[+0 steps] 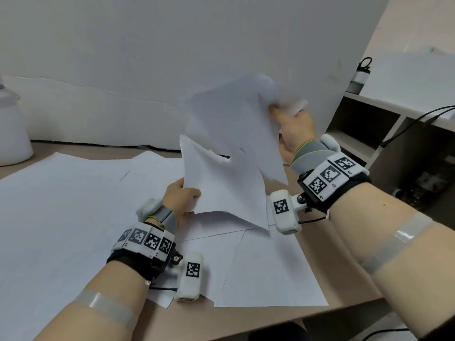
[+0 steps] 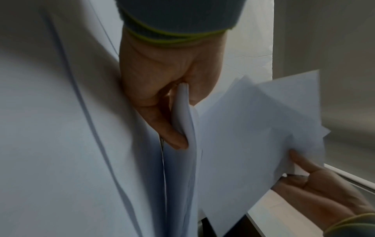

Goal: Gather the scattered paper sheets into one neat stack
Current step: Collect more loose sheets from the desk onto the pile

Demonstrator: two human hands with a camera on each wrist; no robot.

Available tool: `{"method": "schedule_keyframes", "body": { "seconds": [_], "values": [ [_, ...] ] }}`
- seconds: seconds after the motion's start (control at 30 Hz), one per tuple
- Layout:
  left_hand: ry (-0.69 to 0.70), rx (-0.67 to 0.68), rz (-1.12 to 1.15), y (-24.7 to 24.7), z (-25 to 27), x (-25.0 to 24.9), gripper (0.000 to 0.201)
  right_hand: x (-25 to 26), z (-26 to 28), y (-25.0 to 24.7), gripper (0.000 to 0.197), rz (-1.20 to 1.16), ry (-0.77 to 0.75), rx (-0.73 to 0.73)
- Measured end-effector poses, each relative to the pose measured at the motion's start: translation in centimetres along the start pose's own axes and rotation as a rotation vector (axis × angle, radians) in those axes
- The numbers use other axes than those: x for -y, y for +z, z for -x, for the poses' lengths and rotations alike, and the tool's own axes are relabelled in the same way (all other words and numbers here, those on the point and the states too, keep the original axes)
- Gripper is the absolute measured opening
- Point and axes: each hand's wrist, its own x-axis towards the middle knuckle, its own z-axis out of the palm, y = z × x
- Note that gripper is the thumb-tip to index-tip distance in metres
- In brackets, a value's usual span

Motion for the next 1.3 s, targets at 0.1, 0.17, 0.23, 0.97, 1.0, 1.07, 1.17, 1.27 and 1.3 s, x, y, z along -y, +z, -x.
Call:
{"method": "schedule_keyframes", "body": {
  "seconds": [0.1,0.17,0.23,0.97,1.0,1.07,1.17,1.27,1.3],
  "values": [
    [-0.007,0.021,0.048,0.0,0.7,-0.5,0.031,0.3,0.4,0.5,0.025,-0.064,0.042,0.096],
    [-0.015,0.027,0.074,-0.1,1.1,-0.8,0.031,-0.2,0.9,0.3,0.013,-0.052,0.085,0.195],
    [-0.027,0.031,0.108,-0.2,1.2,-0.9,0.029,-1.5,1.4,-0.6,0.016,-0.003,0.135,0.268],
    [-0.071,-0.118,0.190,-0.3,0.7,-2.0,0.047,-10.1,3.8,-7.5,0.037,0.648,0.252,0.520],
    [-0.069,-0.117,0.174,-0.5,0.7,-1.9,0.051,-10.1,3.8,-7.6,0.037,0.676,0.242,0.542],
    [-0.091,-0.082,0.164,-0.8,0.6,-1.7,0.054,-10.5,3.8,-7.7,0.040,0.753,0.243,0.581],
    [-0.153,-0.008,0.176,-1.3,0.9,-1.8,0.043,-11.0,4.1,-7.9,0.046,0.809,0.263,0.614],
    [-0.185,0.040,0.055,-1.6,1.0,-2.0,0.033,-11.1,4.2,-7.9,0.044,0.846,0.286,0.654],
    [-0.191,0.050,0.017,-1.7,0.9,-1.9,0.034,-11.0,4.3,-7.8,0.045,0.863,0.290,0.664]
  ]
}}
